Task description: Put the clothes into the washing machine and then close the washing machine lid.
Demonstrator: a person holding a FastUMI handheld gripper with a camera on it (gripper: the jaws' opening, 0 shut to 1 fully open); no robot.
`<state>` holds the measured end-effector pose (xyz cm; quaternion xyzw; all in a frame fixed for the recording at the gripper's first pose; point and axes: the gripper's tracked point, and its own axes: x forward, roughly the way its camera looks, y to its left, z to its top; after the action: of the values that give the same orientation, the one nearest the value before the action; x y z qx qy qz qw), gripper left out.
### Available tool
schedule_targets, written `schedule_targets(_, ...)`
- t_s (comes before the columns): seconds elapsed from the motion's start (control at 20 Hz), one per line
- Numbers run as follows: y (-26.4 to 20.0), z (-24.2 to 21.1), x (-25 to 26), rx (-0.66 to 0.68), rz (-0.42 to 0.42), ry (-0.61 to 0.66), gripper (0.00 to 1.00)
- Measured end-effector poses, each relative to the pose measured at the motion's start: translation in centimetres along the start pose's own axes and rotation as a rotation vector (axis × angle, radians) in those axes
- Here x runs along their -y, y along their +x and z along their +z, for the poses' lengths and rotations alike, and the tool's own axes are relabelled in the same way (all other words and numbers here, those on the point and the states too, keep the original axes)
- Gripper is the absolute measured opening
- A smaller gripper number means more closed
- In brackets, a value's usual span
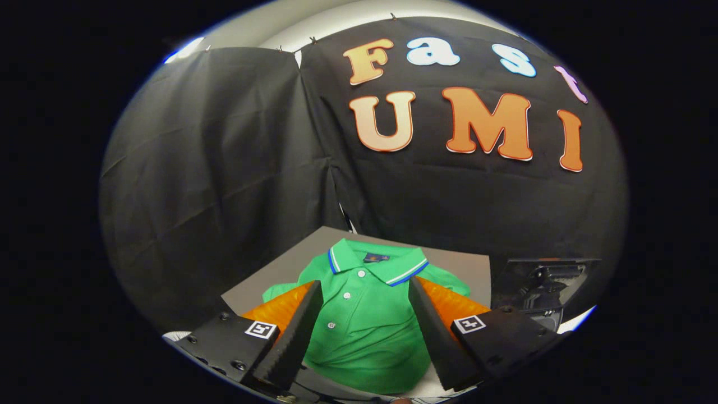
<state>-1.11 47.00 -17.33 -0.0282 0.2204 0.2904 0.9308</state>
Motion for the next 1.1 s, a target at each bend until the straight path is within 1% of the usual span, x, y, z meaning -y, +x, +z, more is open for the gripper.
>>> schedule_targets(0.2,2.1,-2.1,0.0,-0.071,-0.018,0.035,0.99)
schedule_targets(0.55,3.5,-3.4,-0.4,-0.123,-0.05,0.004,0.99)
schedule_targets(0.75,4.1,-3.8,-0.6,-0.137,-0.104,-0.01,0.99)
schedule_targets(1.1,4.8,-4.3,-0.7,-0.136,-0.231,-0.013,0.99)
